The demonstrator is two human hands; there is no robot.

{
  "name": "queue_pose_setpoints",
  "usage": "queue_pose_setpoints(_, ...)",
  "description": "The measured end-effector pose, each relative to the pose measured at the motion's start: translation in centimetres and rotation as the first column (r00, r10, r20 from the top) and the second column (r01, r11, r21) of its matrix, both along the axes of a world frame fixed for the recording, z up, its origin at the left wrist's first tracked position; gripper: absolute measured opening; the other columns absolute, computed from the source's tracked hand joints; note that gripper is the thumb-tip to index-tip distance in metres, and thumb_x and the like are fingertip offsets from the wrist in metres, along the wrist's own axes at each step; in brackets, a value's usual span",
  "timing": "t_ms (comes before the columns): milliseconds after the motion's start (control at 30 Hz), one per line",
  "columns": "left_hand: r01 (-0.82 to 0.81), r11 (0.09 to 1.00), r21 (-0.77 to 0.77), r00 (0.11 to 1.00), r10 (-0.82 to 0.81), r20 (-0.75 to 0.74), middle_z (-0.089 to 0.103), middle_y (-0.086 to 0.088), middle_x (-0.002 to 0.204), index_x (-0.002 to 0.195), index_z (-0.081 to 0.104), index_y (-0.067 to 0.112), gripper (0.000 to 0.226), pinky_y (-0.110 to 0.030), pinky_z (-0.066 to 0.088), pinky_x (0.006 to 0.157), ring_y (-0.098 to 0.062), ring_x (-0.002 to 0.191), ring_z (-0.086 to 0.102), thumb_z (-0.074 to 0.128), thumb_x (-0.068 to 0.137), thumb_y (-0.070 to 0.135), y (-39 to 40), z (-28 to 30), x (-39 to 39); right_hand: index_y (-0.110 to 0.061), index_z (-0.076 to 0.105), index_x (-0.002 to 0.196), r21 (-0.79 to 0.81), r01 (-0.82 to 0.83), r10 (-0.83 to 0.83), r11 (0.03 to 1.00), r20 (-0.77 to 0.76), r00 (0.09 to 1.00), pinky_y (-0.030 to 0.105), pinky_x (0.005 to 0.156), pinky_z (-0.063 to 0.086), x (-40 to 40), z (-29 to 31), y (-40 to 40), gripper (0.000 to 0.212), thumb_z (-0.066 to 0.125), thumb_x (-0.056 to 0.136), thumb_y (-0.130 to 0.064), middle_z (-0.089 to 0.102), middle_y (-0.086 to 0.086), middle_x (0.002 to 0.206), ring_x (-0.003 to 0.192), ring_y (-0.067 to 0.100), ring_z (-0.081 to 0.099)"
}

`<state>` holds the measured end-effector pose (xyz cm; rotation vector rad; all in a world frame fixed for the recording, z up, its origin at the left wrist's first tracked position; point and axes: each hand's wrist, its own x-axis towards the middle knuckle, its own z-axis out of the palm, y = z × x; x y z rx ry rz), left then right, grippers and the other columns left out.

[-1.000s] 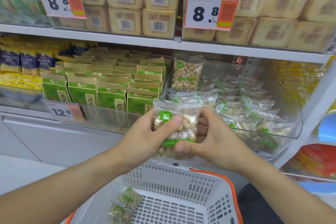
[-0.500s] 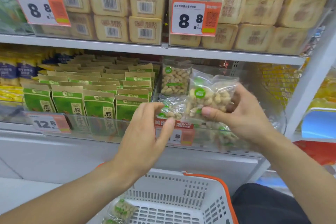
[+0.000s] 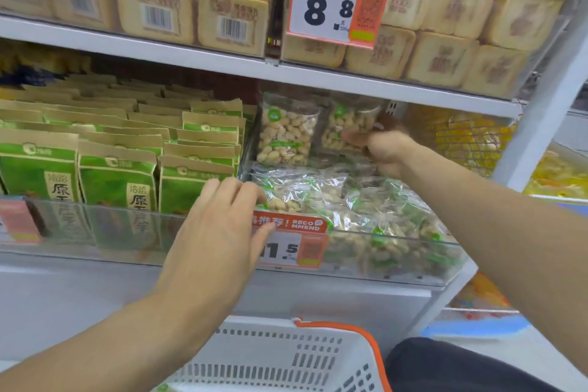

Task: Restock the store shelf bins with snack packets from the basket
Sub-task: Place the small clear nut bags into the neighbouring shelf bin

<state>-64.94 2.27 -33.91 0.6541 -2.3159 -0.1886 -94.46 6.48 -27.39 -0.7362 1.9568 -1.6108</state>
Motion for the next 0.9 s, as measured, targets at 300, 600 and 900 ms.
queue_pose_setpoints(300,0.001,1.000,-0.009,1.000,-0.001,-0.028,0.056,0.008,0.090,0.099,0.055,0.020,0.035,-0.026,0.043,0.066,-0.016,0.088,0.049,0.079,0.073,0.028,-0.2,-0.4,0.1,-0.011,0.051,0.140,0.089,-0.021,0.043,0.996,-0.254,0.966,0.031,0.097,0.053,-2.4,0.1,-3.4,0.102,0.093,0.055,-0.048,0.063,-0.003,0.130,0.118,0.017,0.061)
queue_pose_setpoints(600,0.001,0.998,-0.063,0.999,-0.003,-0.040,0.055,0.007,0.093,0.102,0.054,0.019,0.031,-0.026,0.042,0.069,-0.015,0.090,0.045,0.068,0.076,0.031,-0.1,-0.5,0.1,-0.009,0.046,0.133,0.122,-0.036,0.092,0.992,-0.493,0.865,0.006,0.073,0.051,-4.1,-0.9,-5.4,0.060,0.080,0.083,-0.013,0.063,0.001,0.125,0.110,0.011,0.063)
queue_pose_setpoints(900,0.008,0.999,-0.053,1.000,-0.010,-0.025,0.054,0.006,0.091,0.098,0.053,0.019,0.028,-0.029,0.044,0.068,-0.018,0.087,0.046,0.069,0.076,0.028,0.1,-0.3,0.1,-0.023,0.057,0.138,0.315,-0.164,0.271,0.935,-0.334,0.903,0.043,0.109,0.044,-3.5,1.8,-4.2,0.065,0.077,0.079,-0.043,0.060,-0.004,0.137,0.115,0.021,0.061)
